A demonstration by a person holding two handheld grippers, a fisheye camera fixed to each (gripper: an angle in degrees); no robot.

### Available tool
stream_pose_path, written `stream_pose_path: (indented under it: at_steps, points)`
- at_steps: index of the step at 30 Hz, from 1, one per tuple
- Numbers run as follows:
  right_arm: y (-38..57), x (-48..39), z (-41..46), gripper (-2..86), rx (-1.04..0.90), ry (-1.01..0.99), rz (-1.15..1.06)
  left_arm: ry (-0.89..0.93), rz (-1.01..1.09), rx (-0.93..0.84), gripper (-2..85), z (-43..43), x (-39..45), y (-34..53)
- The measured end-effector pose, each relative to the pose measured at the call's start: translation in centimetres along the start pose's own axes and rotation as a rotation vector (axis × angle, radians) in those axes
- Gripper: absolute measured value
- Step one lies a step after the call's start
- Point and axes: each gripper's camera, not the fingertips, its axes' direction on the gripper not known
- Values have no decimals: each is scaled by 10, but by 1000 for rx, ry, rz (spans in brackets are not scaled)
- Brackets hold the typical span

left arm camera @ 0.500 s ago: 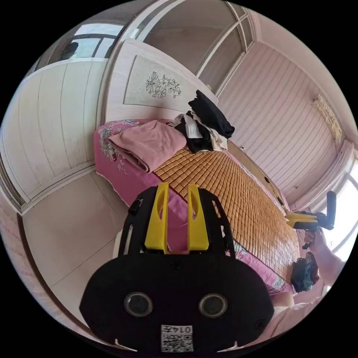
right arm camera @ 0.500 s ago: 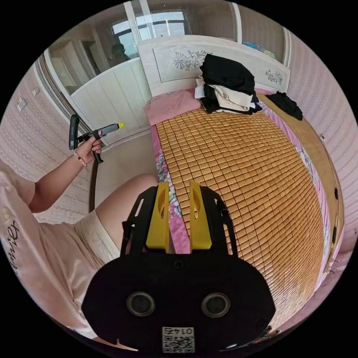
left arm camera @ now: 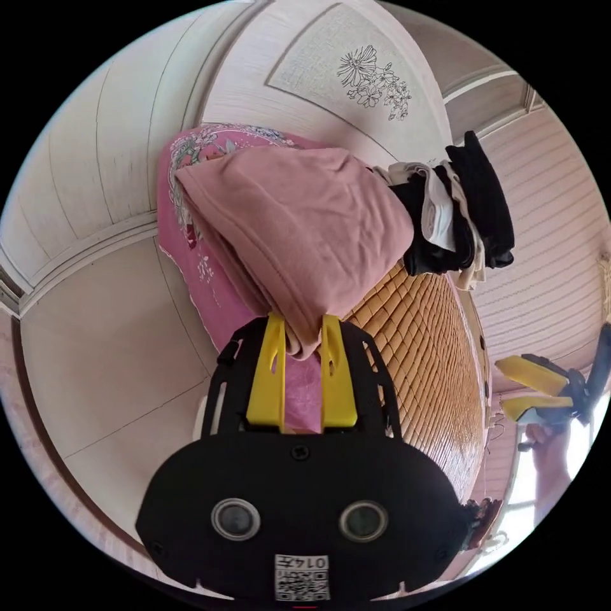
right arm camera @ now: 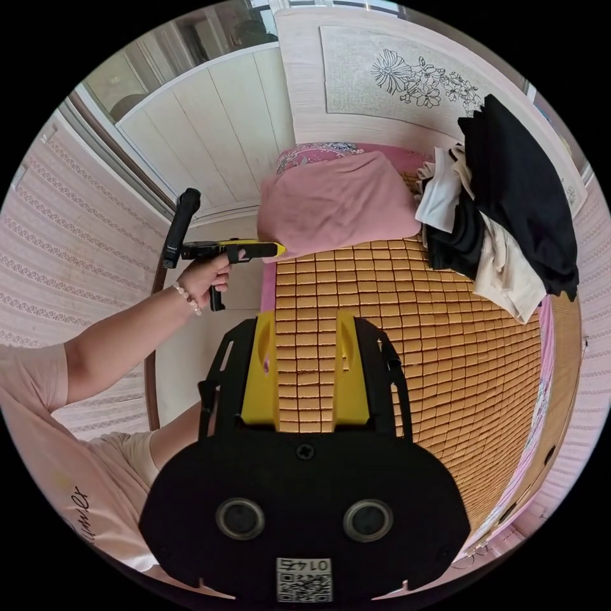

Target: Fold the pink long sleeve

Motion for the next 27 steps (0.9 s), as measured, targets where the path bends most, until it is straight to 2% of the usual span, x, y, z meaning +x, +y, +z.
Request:
stream_pose_path:
  at_steps: [8, 10, 14, 17, 19, 23, 25, 27]
  points:
    - [-28, -14, 36, 133, -27, -20, -67, 207, 405, -76, 41, -36, 106, 74]
    - [-19, -24, 60, 132, -93, -9, -84, 277, 507, -149, 41, -48, 134, 110]
    - [42, -32, 132, 100, -393, -9, -54, 295, 584, -255, 43, -57, 162, 155]
    - [85, -36, 113, 14, -316, 132, -95, 283, 616, -281, 43, -60, 181, 173]
    - [103, -23, 87, 3, -270, 122, -74, 244, 706, -256, 43, -69, 207, 175]
    - [174, 47, -29, -6, 51, 8, 190, 241, 850, -170, 46, -88, 261, 176]
    - [229, 75, -81, -6, 188, 28, 303, 274, 944, -162, 54, -93, 309, 191]
    - [324, 107, -133, -3, 311, 73, 499, 356, 998, -209, 67, -88, 346, 213]
